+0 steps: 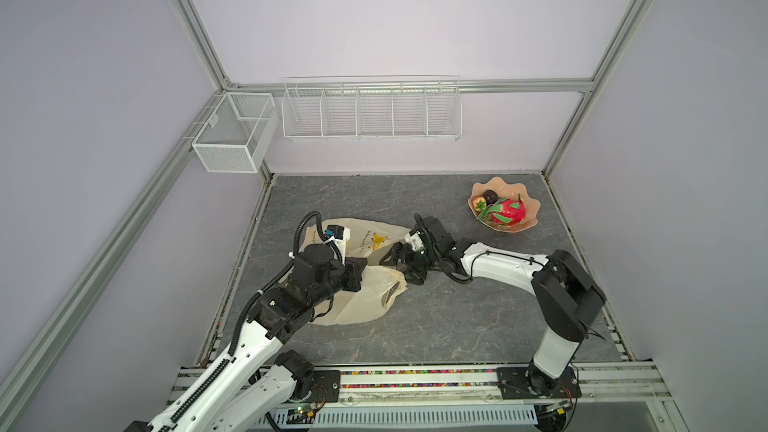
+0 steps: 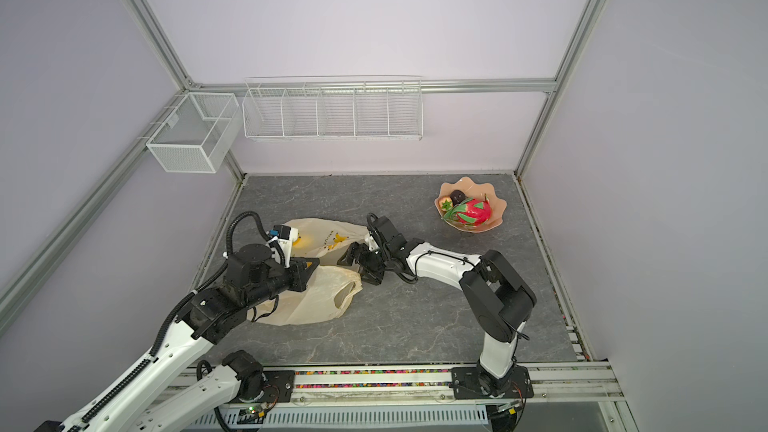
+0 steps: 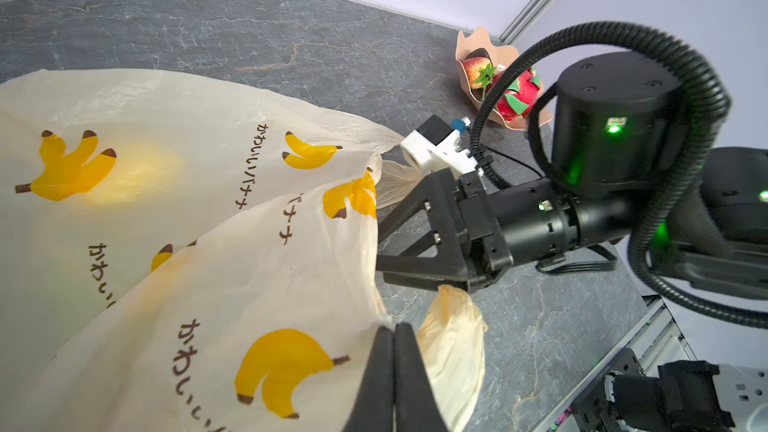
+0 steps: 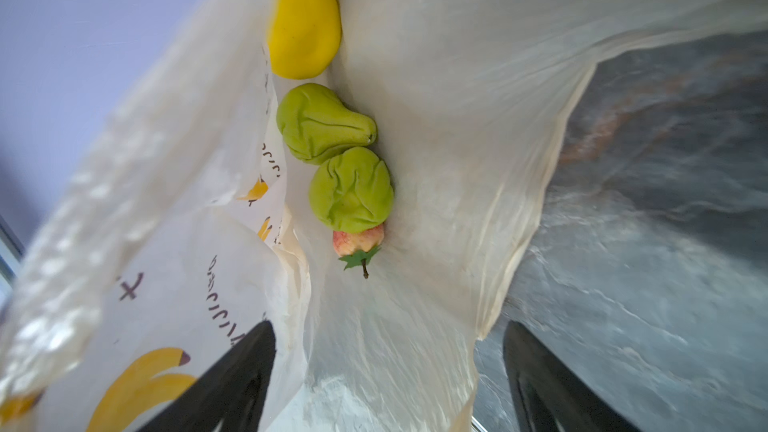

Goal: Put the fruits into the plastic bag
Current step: 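Lower the pear into the bag and open the right gripper, then withdraw the right gripper from the bag back over the bowl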

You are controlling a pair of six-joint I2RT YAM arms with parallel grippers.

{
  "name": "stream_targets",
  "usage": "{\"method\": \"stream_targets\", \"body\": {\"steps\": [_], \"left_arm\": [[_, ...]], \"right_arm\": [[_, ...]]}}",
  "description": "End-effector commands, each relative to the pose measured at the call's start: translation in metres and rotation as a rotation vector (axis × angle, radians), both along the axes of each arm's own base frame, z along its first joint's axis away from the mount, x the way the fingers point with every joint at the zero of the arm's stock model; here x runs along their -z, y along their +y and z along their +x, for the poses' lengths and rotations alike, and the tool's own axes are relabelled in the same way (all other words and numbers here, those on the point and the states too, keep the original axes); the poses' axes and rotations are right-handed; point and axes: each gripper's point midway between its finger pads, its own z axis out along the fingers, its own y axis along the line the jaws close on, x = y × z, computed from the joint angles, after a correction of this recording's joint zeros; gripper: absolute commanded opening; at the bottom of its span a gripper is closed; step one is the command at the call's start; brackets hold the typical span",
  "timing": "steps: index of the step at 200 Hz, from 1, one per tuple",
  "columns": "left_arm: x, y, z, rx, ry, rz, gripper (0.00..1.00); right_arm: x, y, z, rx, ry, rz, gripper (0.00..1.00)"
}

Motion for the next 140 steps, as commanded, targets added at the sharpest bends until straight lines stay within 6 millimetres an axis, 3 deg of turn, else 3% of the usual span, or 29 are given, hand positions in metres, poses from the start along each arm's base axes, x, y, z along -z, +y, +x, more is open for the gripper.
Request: {"method": "stream_targets", "body": {"steps": [1, 30, 55, 140], "left_arm": [[0.002, 0.003, 0.001, -0.017, -0.003, -0.003, 0.0], [0.003, 0.002, 0.001, -0.014, -0.003, -0.008, 0.0], [0.004, 0.001, 0.001, -0.014, -0.002, -0.011, 0.0], [0.006, 0.001, 0.001, -0.015, 0.005, -0.012, 0.0]], "right_arm": [[-0.004, -0.03, -0.005, -0.011, -0.027, -0.118, 0.88], [-0.019, -0.053, -0.004, -0.02, -0.079, -0.184, 0.88], [-0.035, -0.086, 0.004, -0.036, -0.161, -0.301, 0.88], [-0.077, -0.226, 0.07, 0.038, -0.323, -0.724, 0.88]]}}
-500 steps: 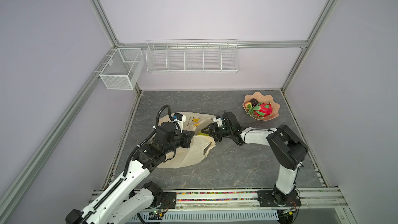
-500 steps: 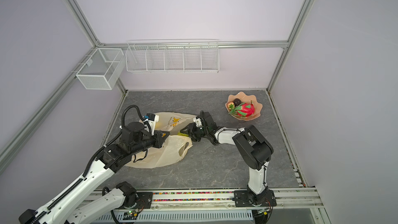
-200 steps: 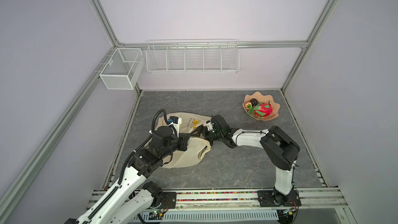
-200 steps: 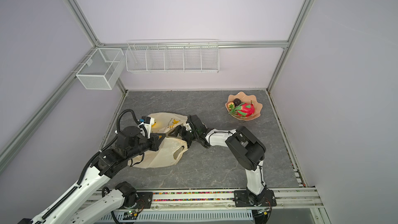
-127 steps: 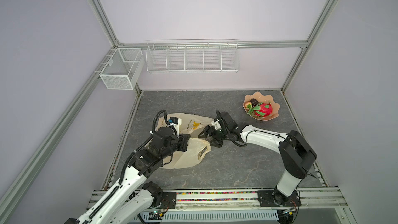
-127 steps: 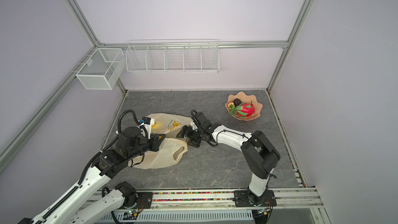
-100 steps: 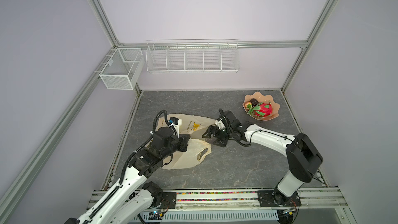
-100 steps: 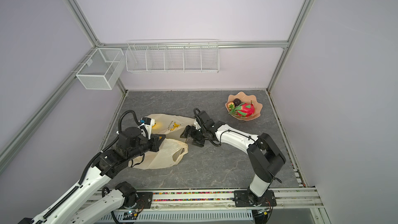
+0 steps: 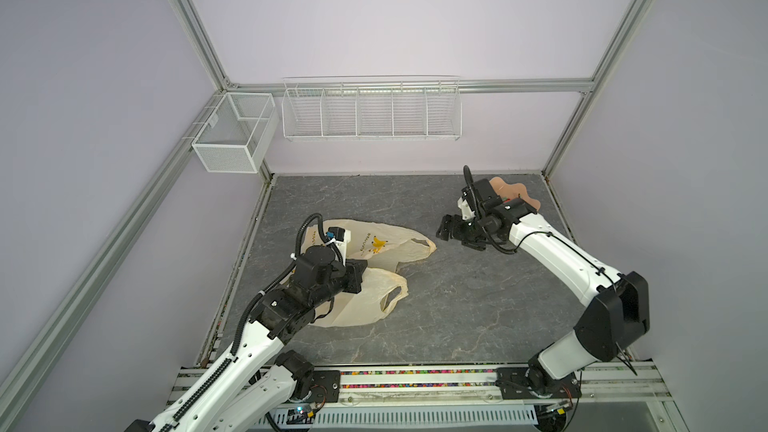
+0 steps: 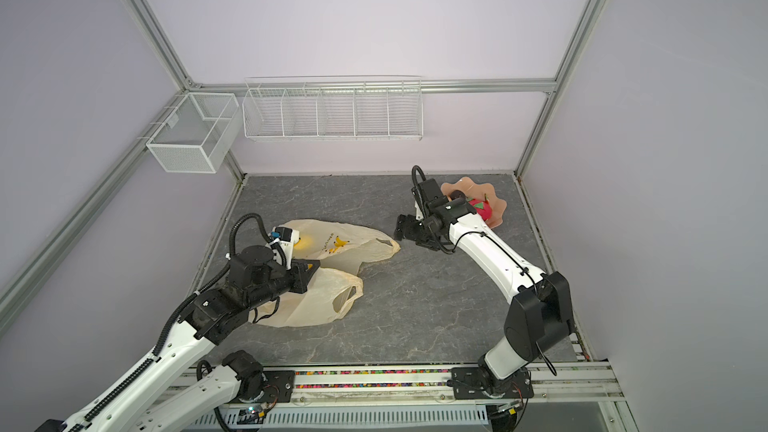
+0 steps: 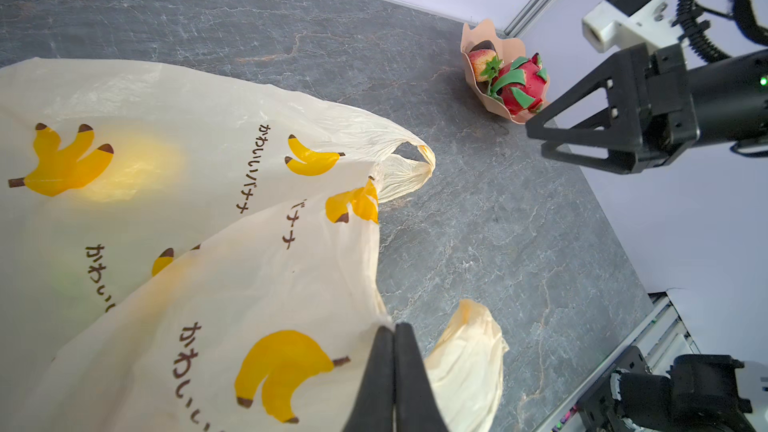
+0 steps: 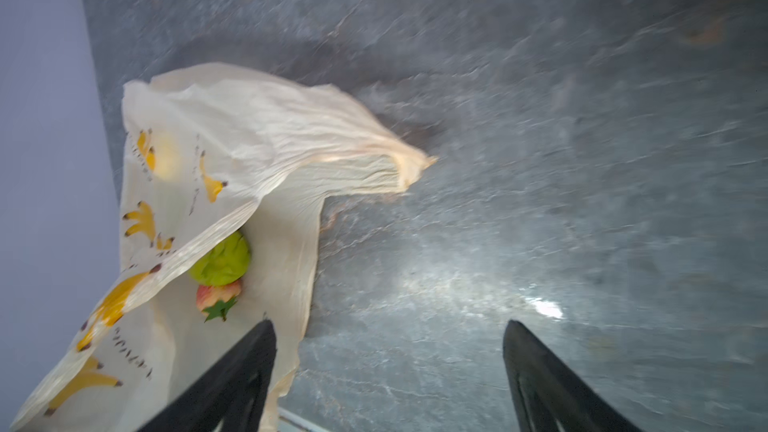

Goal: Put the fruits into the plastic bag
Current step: 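Withdraw the right gripper from the bag back over the bowl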

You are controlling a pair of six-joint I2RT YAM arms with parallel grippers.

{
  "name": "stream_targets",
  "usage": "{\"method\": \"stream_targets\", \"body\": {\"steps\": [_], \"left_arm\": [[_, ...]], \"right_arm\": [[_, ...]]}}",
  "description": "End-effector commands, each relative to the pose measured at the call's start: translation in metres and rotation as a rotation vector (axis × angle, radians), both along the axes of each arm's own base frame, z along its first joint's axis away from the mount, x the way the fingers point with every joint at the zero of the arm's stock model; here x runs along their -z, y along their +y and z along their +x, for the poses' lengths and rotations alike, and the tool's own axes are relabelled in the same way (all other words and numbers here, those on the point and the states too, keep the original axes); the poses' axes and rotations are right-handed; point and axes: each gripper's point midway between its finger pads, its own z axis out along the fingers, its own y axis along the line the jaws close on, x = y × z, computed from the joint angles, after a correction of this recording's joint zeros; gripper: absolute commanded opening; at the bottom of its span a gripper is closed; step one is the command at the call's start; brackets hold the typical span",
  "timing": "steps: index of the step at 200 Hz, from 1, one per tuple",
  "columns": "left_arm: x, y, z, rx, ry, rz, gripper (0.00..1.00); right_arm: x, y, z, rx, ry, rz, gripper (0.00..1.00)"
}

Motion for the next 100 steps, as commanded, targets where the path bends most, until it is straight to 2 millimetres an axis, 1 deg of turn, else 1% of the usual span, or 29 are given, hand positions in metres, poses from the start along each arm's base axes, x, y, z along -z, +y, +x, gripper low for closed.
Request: {"method": "stream_targets", "body": {"steps": [1, 35, 64, 79, 100], "left_arm": [[-0.001, 0.001, 0.001, -0.015, -0.004, -0.016, 0.0], [-0.001, 0.001, 0.001, -0.014, -0.004, -0.018, 0.0], [-0.003, -0.001, 0.002, -0.008, -0.006, -0.024, 0.0], [-0.003, -0.002, 0.002, -0.007, -0.005, -0.023, 0.0], [-0.004, -0.001, 0.002, -0.011, -0.004, -0.027, 0.0]], "right_arm": [[-0.005, -0.046, 0.0, -0.024, -0.008, -0.201, 0.88], [-0.007, -0.082, 0.028, 0.009, -0.042, -0.342, 0.89], [-0.006, -0.098, 0.062, -0.001, -0.062, -0.437, 0.93], [-0.002, -0.105, 0.081, -0.002, -0.059, -0.482, 0.96], [0.005, -0.108, 0.11, -0.009, -0.063, -0.504, 1.0]]}}
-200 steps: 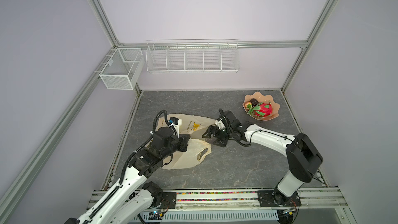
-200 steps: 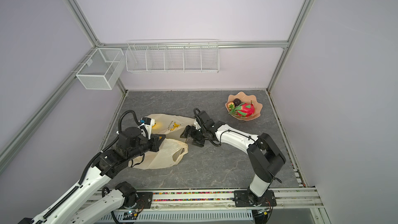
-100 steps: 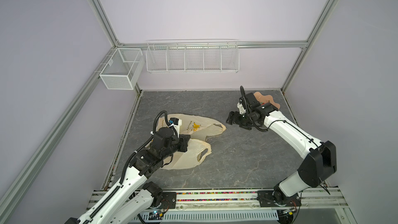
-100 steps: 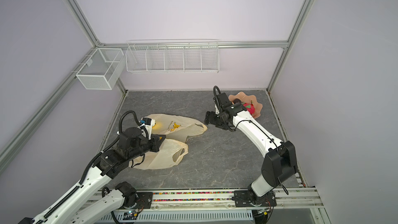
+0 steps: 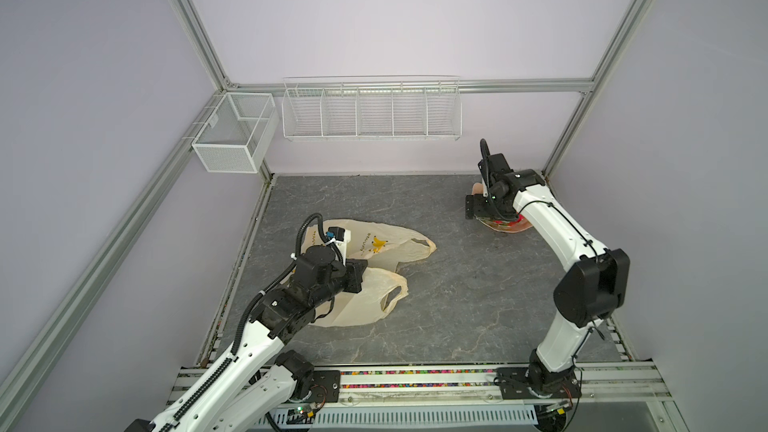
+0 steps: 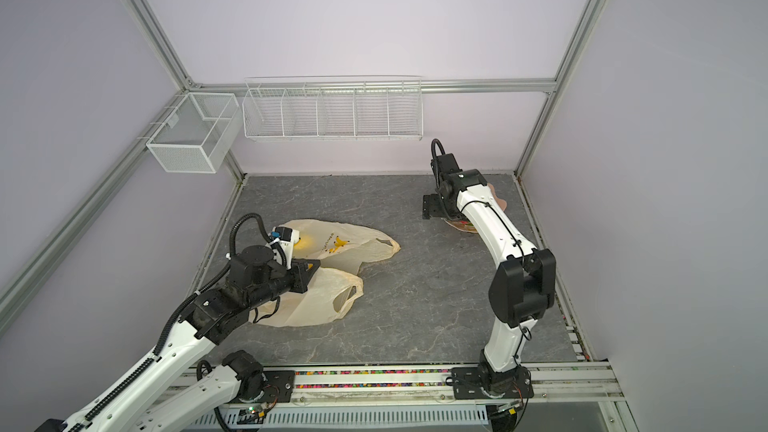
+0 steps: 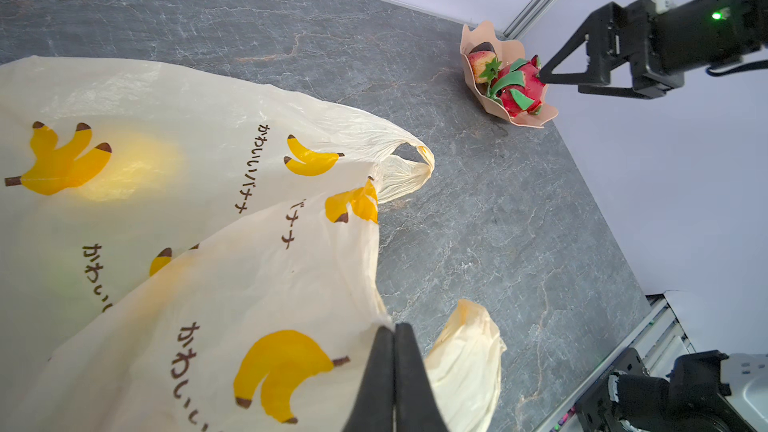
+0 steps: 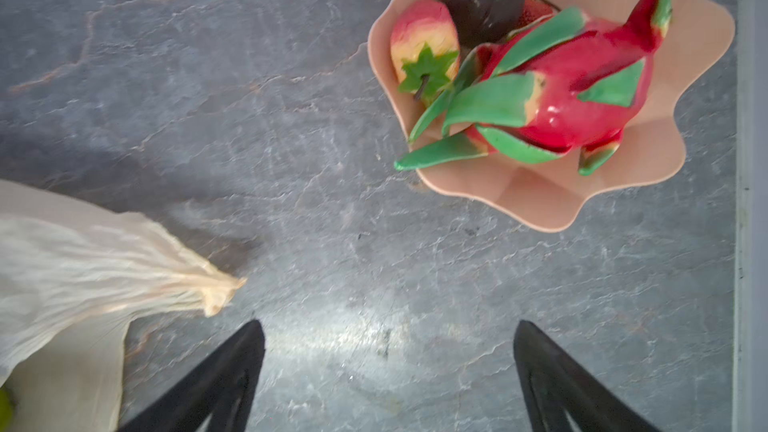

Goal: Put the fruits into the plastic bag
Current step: 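Withdraw the right gripper from the bag back over the bowl, then lower the right gripper into the bowl and grasp the red strawberry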

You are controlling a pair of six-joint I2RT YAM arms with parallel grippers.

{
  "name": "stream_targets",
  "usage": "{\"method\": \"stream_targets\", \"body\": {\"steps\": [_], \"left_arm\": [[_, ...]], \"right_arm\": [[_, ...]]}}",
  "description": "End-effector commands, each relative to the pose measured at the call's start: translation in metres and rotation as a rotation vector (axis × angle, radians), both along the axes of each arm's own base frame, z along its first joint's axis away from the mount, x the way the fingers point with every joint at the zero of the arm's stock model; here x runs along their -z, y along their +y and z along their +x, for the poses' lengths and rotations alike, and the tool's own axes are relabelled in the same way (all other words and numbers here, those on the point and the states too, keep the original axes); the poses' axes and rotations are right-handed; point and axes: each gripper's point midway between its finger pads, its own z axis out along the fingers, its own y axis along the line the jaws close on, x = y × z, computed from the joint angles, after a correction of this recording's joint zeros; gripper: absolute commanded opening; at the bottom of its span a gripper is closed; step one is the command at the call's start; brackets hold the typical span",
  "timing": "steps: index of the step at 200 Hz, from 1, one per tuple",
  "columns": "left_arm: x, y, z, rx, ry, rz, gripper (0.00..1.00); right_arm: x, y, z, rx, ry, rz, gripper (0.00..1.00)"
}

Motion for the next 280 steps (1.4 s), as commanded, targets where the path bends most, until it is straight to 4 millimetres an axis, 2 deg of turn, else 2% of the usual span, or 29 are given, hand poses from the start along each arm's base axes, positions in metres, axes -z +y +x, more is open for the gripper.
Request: {"method": "stream_targets", "body": {"steps": [1, 30, 60, 99, 126, 128, 132, 160, 280], "left_arm": [[-0.004, 0.0, 0.001, -0.008, -0.006, -0.02, 0.0], [-0.004, 0.002, 0.0, -0.016, -0.001, -0.02, 0.0], [-0.003, 0.002, -0.001, -0.016, 0.004, -0.017, 0.0], [-0.004, 0.002, -0.001, -0.018, 0.007, -0.014, 0.0], [-0.002, 0.003, -0.001, -0.019, 0.011, -0.011, 0.0], [-0.002, 0.003, -0.001, -0.019, 0.012, -0.01, 0.0], [-0.002, 0.003, -0.001, -0.019, 0.011, -0.01, 0.0], [0.0, 0.004, -0.002, -0.02, 0.014, -0.007, 0.0], [0.001, 0.003, -0.001, -0.021, 0.017, -0.005, 0.0]], "right_arm": [[0.005, -0.015, 0.022, -0.032, 0.013, -0.098, 1.0], [0.018, -0.022, 0.057, -0.018, 0.023, -0.125, 0.95], [0.031, -0.019, 0.091, -0.011, 0.006, -0.091, 0.88], [0.046, -0.023, 0.116, 0.02, 0.016, -0.076, 0.82], [0.058, -0.018, 0.119, 0.019, 0.036, -0.051, 0.79], [0.06, -0.03, 0.121, 0.041, 0.039, -0.051, 0.79], [0.061, -0.035, 0.121, 0.052, 0.044, -0.05, 0.79], [0.074, -0.035, 0.119, 0.053, 0.075, -0.032, 0.77], [0.095, -0.03, 0.124, 0.048, 0.099, 0.005, 0.7]]}}
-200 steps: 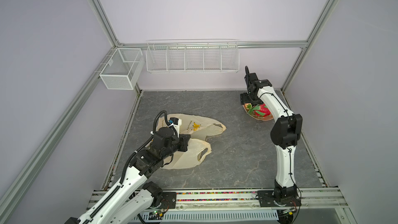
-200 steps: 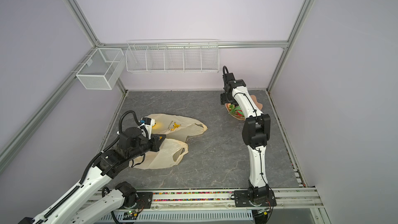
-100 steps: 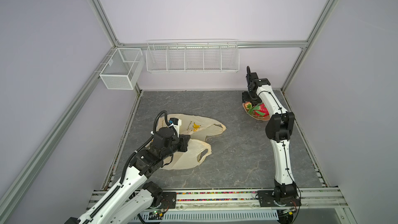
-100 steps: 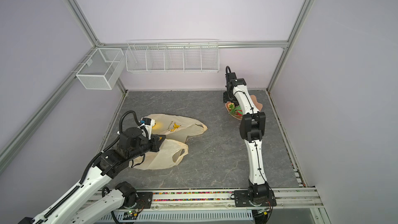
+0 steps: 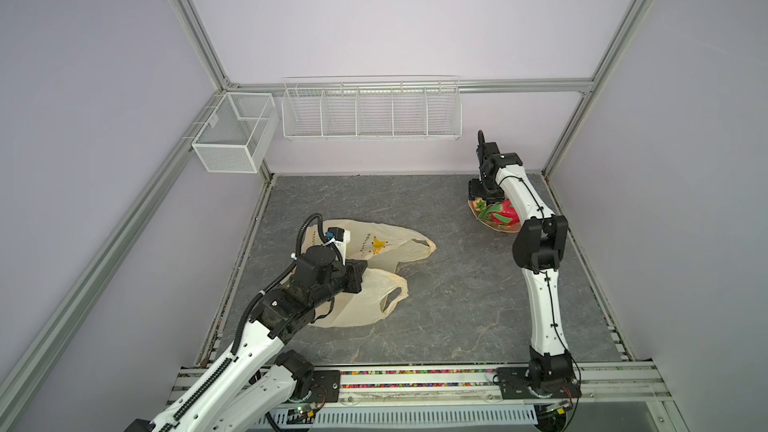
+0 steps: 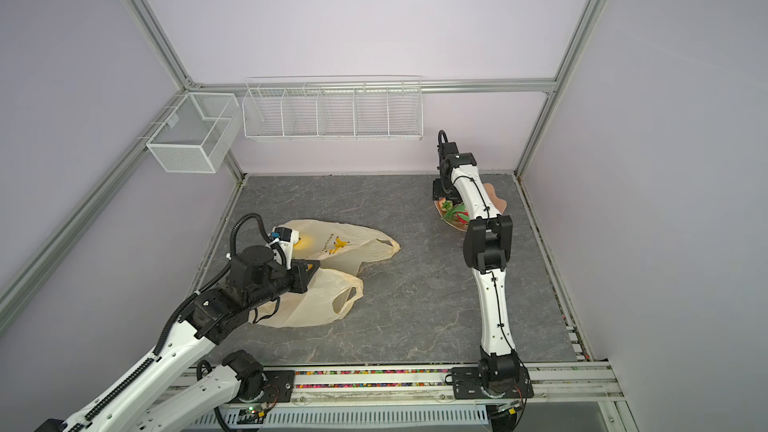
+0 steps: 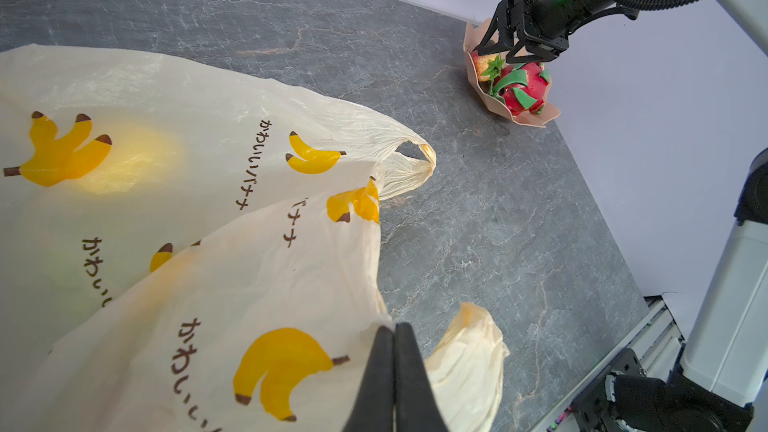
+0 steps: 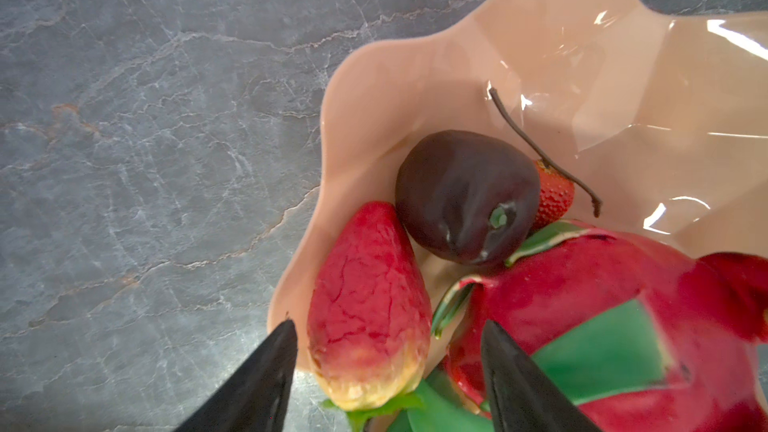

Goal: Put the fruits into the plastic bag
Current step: 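Lower the right gripper into the bowl and grasp the red strawberry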

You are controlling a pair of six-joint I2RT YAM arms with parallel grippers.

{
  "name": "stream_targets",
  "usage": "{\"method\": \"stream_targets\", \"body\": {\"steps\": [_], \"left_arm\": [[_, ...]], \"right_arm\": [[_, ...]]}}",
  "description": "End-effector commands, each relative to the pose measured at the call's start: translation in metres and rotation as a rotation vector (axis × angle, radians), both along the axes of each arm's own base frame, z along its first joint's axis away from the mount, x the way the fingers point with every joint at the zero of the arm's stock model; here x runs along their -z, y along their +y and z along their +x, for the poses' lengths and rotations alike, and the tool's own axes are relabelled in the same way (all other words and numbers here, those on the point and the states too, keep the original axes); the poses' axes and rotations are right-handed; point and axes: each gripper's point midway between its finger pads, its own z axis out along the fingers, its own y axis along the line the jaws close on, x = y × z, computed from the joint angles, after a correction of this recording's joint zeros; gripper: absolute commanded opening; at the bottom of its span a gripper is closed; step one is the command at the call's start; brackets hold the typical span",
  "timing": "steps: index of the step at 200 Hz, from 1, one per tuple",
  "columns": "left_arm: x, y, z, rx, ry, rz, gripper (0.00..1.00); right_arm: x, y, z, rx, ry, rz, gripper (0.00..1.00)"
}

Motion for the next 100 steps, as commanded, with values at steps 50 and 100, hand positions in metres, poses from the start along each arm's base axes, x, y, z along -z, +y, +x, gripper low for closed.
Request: {"method": "stream_targets", "body": {"steps": [50, 100], "left_arm": [[-0.001, 0.004, 0.0, -0.022, 0.001, -0.003, 0.0], [0.001, 0.005, -0.001, -0.023, 0.01, 0.001, 0.0]], "right_arm": [[0.02, 0.005, 0.0, 0.007, 0.037, 0.018, 0.67], [0.025, 0.004, -0.002, 0.01, 0.054, 0.015, 0.59]]}}
